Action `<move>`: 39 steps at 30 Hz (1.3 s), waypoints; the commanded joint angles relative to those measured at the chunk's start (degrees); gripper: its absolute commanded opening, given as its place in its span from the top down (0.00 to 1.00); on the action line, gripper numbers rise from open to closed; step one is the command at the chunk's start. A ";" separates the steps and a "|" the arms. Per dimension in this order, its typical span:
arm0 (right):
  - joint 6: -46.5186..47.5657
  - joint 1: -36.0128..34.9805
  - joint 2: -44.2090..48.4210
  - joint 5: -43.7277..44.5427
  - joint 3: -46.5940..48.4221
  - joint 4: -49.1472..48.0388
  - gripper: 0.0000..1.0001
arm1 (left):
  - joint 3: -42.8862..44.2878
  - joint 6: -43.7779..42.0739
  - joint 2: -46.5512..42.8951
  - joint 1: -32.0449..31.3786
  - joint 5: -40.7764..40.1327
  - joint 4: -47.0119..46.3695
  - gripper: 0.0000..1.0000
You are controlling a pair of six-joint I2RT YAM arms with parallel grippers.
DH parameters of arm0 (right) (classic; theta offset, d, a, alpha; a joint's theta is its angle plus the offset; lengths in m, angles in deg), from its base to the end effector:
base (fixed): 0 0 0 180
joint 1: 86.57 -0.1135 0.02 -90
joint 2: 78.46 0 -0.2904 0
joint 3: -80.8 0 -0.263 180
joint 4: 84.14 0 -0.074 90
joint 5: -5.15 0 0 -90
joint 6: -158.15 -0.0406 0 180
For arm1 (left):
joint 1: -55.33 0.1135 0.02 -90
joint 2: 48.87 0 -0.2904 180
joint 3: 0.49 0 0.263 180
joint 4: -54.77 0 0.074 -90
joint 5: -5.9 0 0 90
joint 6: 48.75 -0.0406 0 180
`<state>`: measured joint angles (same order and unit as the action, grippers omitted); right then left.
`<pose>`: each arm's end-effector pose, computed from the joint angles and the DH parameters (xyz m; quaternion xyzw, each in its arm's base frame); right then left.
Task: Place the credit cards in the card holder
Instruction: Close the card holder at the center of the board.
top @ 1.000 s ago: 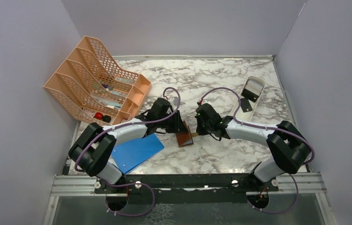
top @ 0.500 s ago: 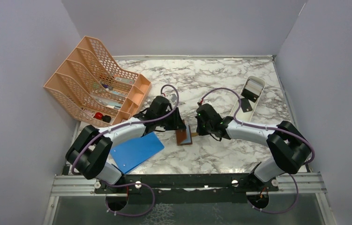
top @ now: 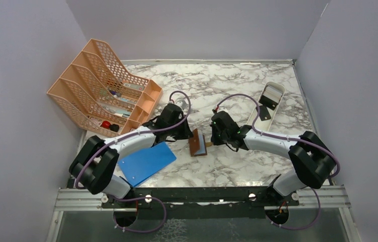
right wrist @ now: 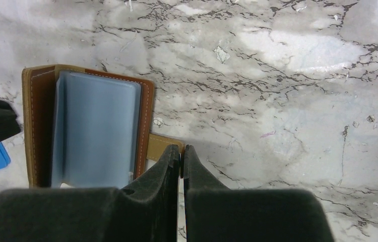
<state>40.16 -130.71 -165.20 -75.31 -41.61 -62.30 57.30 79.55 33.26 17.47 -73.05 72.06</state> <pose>0.2235 0.2075 0.1867 -0.1045 0.9339 0.1325 0.3151 0.2360 -0.1933 0.2171 0.0360 0.9081 -0.3206 0.2668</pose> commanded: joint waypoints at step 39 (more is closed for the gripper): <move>1.25 9.40 5.43 -11.68 -1.19 0.80 0.72 | -2.77 0.61 4.76 -1.50 8.16 -10.55 0.83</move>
<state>41.65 -122.79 -158.40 -83.12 -41.33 -60.40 55.62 79.05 42.02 16.66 -66.32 61.67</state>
